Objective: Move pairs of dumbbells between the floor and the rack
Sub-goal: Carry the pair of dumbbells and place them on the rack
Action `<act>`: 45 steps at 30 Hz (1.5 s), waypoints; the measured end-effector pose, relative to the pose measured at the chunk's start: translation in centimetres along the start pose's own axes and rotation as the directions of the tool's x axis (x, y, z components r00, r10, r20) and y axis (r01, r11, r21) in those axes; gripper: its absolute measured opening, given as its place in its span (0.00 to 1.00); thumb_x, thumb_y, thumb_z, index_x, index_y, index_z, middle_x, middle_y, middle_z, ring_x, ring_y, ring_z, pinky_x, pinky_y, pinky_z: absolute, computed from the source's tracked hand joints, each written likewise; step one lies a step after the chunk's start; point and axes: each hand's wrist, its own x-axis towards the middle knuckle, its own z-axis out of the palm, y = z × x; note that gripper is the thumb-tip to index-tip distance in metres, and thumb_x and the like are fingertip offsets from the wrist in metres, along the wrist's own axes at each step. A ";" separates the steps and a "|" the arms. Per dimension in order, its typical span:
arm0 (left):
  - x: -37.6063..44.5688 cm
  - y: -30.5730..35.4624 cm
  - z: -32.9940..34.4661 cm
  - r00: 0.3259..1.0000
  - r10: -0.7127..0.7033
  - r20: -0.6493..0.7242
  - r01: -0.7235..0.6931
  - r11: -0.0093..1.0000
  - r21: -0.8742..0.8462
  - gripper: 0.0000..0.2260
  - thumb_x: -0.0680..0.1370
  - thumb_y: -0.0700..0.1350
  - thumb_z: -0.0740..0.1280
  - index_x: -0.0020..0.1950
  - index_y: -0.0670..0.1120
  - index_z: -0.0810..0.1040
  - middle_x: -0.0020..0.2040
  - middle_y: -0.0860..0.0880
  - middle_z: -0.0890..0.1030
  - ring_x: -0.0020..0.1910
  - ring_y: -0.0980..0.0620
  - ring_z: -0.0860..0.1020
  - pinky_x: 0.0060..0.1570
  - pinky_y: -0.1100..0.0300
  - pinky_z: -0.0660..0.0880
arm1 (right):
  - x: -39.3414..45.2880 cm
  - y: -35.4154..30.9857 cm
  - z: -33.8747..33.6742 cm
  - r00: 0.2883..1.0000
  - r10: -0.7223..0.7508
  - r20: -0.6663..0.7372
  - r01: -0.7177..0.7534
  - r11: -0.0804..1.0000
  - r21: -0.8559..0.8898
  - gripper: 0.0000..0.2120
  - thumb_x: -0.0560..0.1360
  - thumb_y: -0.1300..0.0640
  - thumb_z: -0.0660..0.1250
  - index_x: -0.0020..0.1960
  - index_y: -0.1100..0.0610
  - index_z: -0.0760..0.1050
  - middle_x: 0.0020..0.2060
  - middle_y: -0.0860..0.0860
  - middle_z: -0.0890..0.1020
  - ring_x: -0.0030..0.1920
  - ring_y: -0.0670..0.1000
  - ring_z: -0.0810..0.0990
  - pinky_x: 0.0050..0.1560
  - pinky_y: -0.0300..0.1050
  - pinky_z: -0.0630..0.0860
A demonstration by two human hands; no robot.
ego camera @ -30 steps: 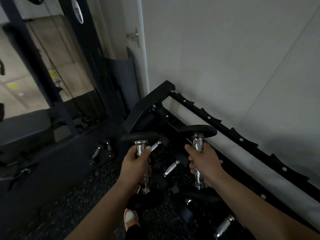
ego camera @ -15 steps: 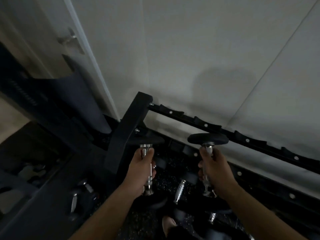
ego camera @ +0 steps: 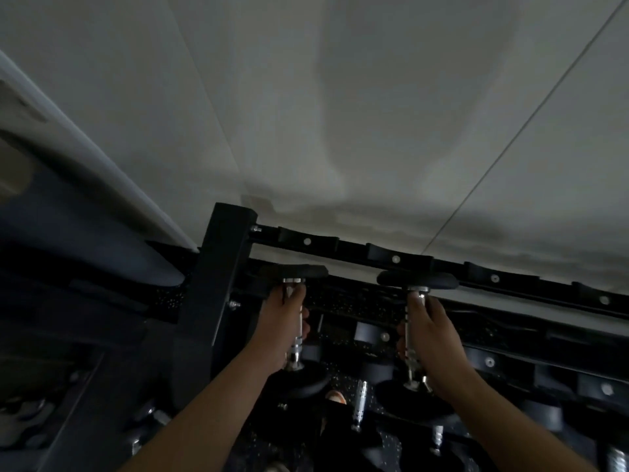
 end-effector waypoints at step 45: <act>16.2 0.1 3.5 1.000 -0.029 -0.001 0.028 0.981 0.194 0.11 0.81 0.53 0.64 0.57 0.47 0.74 0.35 0.46 0.74 0.26 0.54 0.71 0.24 0.62 0.69 | 13.7 4.0 4.0 0.954 0.129 -0.270 -0.163 0.981 -0.106 0.14 0.79 0.38 0.57 0.45 0.47 0.69 0.30 0.51 0.79 0.21 0.42 0.76 0.21 0.34 0.70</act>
